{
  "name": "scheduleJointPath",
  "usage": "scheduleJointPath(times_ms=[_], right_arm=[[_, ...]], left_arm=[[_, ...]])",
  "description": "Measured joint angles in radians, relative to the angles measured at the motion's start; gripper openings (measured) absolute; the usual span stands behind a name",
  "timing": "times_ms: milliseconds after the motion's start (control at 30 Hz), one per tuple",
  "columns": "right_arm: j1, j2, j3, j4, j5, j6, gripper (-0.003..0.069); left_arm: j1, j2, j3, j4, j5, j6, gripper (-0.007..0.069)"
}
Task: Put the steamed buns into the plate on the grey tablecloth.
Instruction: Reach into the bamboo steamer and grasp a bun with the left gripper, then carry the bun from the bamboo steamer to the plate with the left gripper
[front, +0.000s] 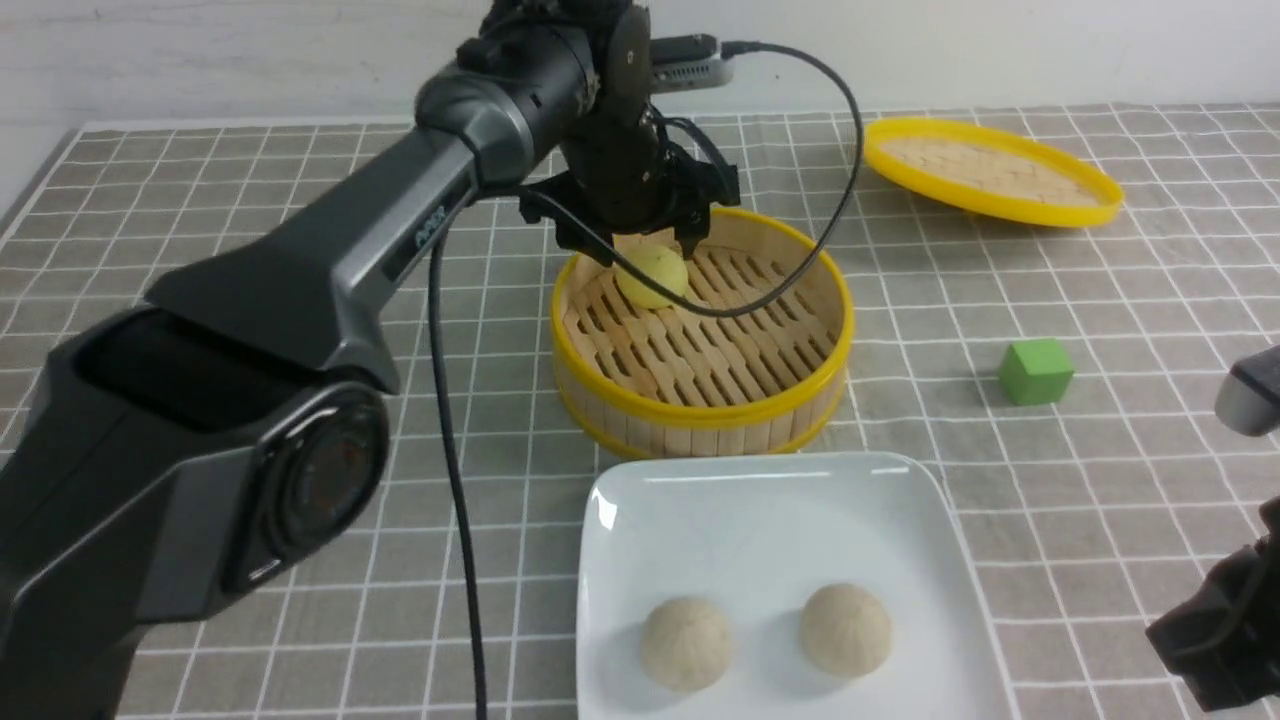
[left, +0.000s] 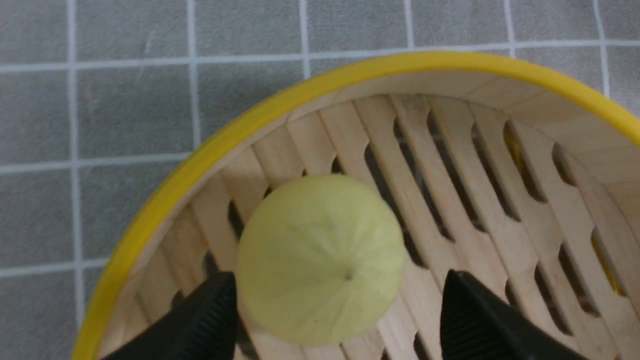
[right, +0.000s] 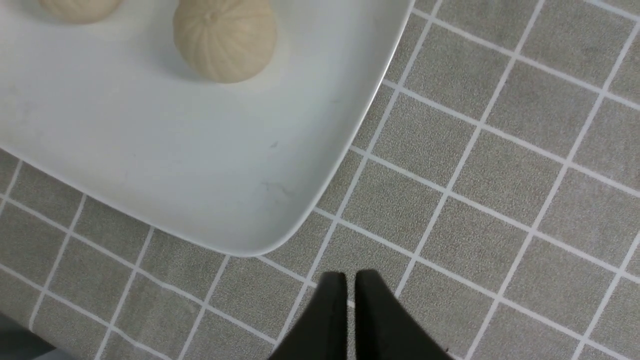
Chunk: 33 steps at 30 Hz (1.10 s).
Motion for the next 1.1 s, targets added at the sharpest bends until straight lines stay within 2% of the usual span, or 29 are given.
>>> scheduleJointPath(times_ms=[133,267,400,433,467,500,667,800,867,1000,1067,1100], right_arm=[[0.000,0.000,0.000,0.000,-0.001,0.000,0.0050],[0.000,0.000,0.001,0.002,-0.001,0.000,0.0051],[0.000,0.000,0.001,0.004,-0.001,0.000,0.0057],[0.000,0.000,0.001,0.004,-0.001,0.000,0.0057],[0.000,0.000,0.001,0.004,-0.002,0.000,0.0059],[0.000,0.000,0.001,0.004,-0.002,0.000,0.0061],[0.000,0.000,0.001,0.004,-0.002,0.000,0.0069],[0.000,0.000,0.002,0.007,-0.001,0.000,0.0073],[0.000,0.000,0.002,0.007,0.003,0.000,0.0076],[0.000,-0.015,0.002,-0.002,0.038,0.000,0.0080],[0.000,-0.057,0.002,-0.010,0.072,0.000,0.0080],[0.000,-0.057,0.002,-0.010,0.072,0.000,0.0080]], left_arm=[[-0.002,0.021,-0.006,-0.002,-0.020,0.006,0.0533],[-0.002,0.046,-0.008,0.017,-0.022,0.006,0.0472],[-0.002,0.058,-0.017,-0.005,-0.010,0.027,0.0219],[-0.002,0.058,-0.017,-0.007,-0.010,0.027,0.0204],[-0.002,0.049,-0.026,-0.017,0.008,0.040,0.0109],[-0.002,0.037,-0.040,-0.019,0.029,0.051,0.0060],[-0.002,-0.066,-0.135,-0.031,0.183,0.113,0.0022],[-0.002,-0.184,-0.181,-0.044,0.201,0.149,0.0022],[-0.007,-0.271,-0.176,-0.108,0.201,0.177,0.0022],[-0.064,-0.393,0.016,-0.189,0.201,0.262,0.0022],[-0.109,-0.441,0.178,-0.196,0.201,0.295,0.0022],[-0.114,-0.445,0.195,-0.196,0.201,0.300,0.0022]])
